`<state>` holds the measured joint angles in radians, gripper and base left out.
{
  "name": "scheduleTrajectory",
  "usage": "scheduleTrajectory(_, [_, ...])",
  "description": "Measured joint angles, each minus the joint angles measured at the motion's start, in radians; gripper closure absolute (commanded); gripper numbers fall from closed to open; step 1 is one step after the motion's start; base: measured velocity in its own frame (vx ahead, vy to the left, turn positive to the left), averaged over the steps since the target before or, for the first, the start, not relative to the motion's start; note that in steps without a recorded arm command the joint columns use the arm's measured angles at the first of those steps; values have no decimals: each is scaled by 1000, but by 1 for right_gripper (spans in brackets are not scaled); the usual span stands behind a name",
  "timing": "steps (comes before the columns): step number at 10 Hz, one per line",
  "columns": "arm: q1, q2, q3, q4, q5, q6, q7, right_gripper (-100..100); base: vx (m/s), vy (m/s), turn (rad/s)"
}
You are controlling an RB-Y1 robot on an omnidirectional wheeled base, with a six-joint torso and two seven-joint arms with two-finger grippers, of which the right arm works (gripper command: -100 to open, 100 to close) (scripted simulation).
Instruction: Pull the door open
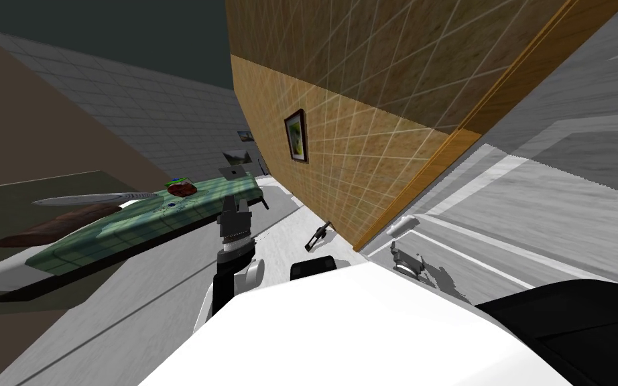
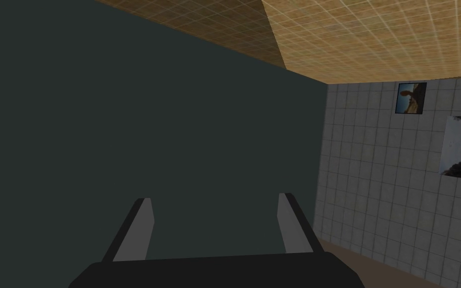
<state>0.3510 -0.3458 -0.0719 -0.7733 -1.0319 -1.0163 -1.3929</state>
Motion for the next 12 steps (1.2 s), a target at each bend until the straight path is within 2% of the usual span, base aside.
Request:
scheduleTrajectory(3, [-18,-23,-5,43,-1,2,-32,-100,91,-59,-7])
scheduleTrajectory(7, [-40,-61,-14,105,-2,6,-87,-100,177,-125,-6])
scheduleTrajectory(8, [-47,-69,-15,122,-1,6,-98,-100,211,-76,-7])
scheduleTrajectory(10, [-49,-74,-16,134,-2,6,-109,-100,27,-40,87])
scheduleTrajectory(11, [-48,-73,-16,136,-2,5,-110,100,-3,8,-22])
scheduleTrajectory(12, [-49,-74,-16,134,-2,6,-110,100,3,12,23])
